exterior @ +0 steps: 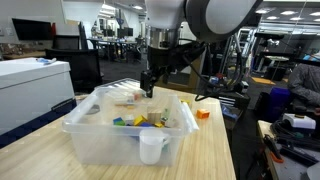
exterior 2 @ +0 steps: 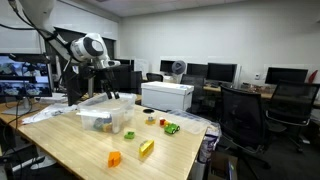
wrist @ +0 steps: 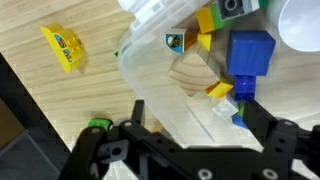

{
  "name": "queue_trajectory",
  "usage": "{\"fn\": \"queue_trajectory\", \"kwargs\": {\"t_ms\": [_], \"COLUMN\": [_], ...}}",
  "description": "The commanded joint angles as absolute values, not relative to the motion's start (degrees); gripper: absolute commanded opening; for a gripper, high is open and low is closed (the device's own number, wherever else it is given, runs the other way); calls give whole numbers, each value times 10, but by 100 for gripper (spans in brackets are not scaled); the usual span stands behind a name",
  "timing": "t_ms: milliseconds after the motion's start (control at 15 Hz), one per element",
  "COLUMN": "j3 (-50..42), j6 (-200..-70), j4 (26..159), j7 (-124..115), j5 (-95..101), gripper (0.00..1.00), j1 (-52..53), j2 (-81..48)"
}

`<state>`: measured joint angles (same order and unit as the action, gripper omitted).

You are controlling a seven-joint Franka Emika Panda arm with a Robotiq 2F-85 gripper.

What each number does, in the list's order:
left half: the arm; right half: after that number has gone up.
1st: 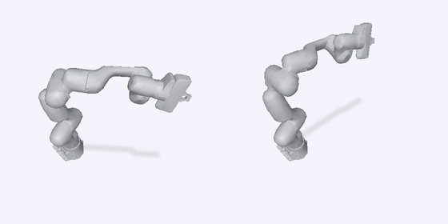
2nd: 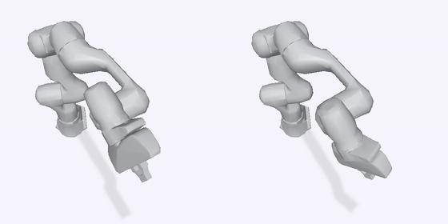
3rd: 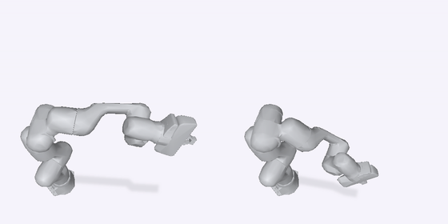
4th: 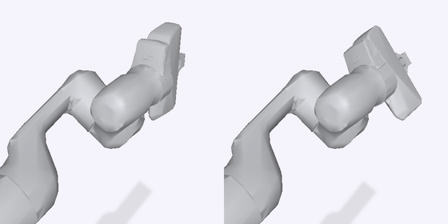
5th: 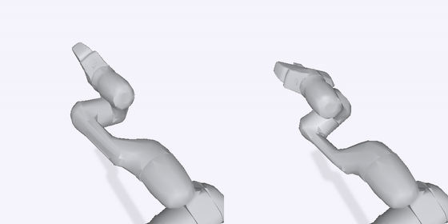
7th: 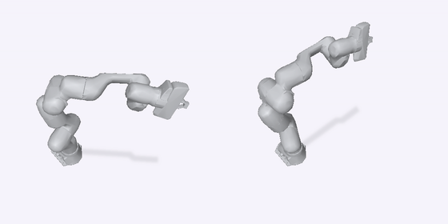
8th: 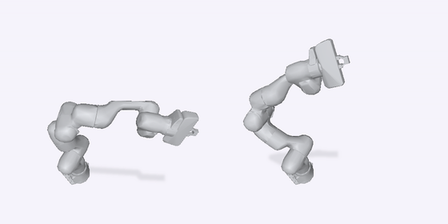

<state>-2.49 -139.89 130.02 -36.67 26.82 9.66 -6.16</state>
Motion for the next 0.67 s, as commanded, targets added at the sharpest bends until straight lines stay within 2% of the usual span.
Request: {"fn": "queue_trajectory", "kwargs": {"t_ms": [0, 200, 600], "j3": [-20, -37, -115], "j6": [-1395, -1388, -1400], "j4": [1314, 1293, 1249], "j7": [-347, -318, -288], "j5": [219, 142, 92], "gripper": [100, 100, 100], "j1": [63, 8, -92], "j2": [-9, 21, -46]}}
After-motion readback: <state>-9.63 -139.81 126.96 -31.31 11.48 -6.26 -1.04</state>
